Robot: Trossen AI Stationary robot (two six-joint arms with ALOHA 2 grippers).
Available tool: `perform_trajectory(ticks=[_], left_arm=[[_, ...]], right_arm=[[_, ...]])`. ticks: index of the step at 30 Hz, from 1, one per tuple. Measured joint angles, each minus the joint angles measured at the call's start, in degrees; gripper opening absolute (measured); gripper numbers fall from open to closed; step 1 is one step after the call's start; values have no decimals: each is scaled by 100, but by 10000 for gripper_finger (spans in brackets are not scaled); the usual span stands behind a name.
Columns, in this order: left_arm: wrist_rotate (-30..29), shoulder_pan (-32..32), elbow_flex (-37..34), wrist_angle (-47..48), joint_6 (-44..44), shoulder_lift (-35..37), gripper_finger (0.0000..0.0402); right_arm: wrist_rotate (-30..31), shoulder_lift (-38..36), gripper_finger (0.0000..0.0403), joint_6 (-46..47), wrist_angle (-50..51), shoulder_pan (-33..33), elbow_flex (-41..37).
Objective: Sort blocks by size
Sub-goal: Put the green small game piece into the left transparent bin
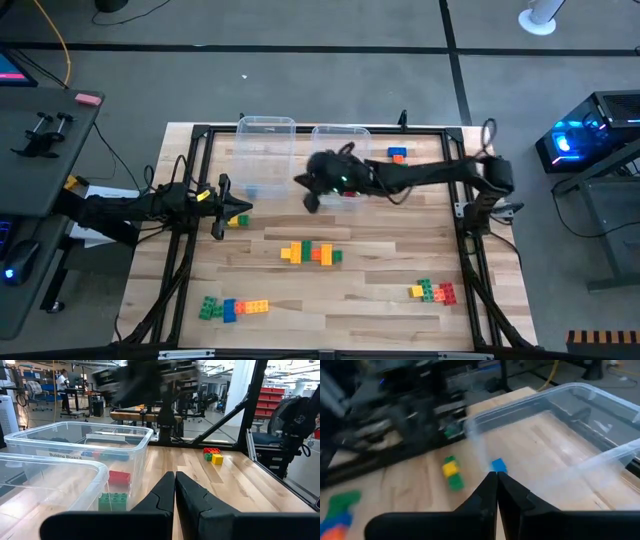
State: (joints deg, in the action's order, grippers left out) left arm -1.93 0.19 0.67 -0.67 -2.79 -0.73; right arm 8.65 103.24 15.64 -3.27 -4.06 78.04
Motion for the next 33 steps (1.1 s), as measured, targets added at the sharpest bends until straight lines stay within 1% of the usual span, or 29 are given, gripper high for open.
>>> perform_trajectory(ticks=[4, 8, 10, 12, 13, 15, 17, 20, 22, 25, 27, 30, 33], left_arm=[[-1, 0, 2, 1, 0, 0, 3], [0, 0, 2, 0, 0, 0, 3], [-2, -1, 1, 0, 0, 0, 3], [0, 0, 0, 0, 0, 0, 3], [-2, -2, 2, 0, 0, 0, 3], [-1, -1, 0, 2, 0, 0, 3], [-2, -2, 0, -2, 0, 0, 3], [-2, -2, 1, -2, 0, 0, 3], [0, -2, 0, 2, 0, 0, 3], [-1, -1, 1, -1, 0, 0, 3], [-2, -2, 2, 0, 0, 0, 3], [-2, -2, 2, 1, 0, 0, 3], [0, -2, 0, -2, 0, 0, 3]], right_arm=[[-199, 495, 6, 140, 168, -257, 607], [-581, 618, 3, -115, 489, -319, 1184], [-591, 624, 5, -278, 887, -314, 1432], [-624, 605, 13, -368, 1571, -314, 1725], [-724, 595, 20, -400, 2090, -306, 1905], [-1029, 550, 40, -465, 3211, -233, 2248], [-1312, 509, 65, -595, 4287, -50, 2405], [-1690, 522, 110, -787, 5632, 475, 2329], [-1643, 531, 141, -874, 6158, 902, 2043], [-1324, 532, 184, -1094, 6103, 1517, 1442], [-1091, 586, 210, -1097, 5648, 1797, 1070], [-955, 667, 238, -917, 4994, 1957, 679], [-927, 778, 251, -727, 4752, 1907, 534]])
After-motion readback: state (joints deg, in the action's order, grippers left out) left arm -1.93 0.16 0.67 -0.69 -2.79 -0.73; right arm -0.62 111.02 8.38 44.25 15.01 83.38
